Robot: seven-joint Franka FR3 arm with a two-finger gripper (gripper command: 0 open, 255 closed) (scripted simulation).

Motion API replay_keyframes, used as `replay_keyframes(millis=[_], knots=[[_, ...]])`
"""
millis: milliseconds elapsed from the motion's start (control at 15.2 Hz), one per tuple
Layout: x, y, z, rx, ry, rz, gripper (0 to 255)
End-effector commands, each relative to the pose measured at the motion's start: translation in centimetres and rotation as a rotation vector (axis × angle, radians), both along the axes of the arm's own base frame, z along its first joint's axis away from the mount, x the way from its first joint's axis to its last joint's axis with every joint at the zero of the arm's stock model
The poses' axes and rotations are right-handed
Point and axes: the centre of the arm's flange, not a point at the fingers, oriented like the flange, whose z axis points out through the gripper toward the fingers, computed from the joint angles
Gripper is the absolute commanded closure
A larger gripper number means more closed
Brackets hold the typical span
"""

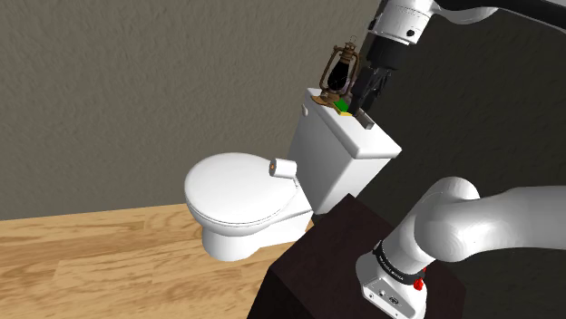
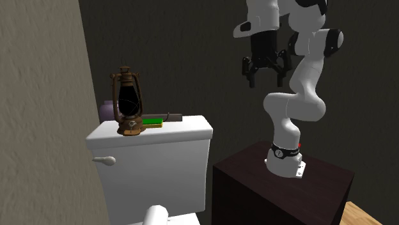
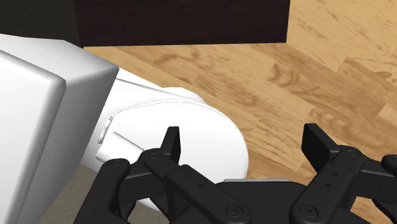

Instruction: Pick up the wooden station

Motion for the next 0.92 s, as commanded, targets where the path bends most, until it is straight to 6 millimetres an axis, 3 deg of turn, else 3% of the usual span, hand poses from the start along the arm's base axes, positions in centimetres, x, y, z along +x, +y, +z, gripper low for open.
replay_keyframes(millis=[0,858], knots=[[0.0,0.0,0.0,0.0,0.0,0.0,0],[8.1,-13.4,-4.6,-0.046,-0.016,-0.175,0]])
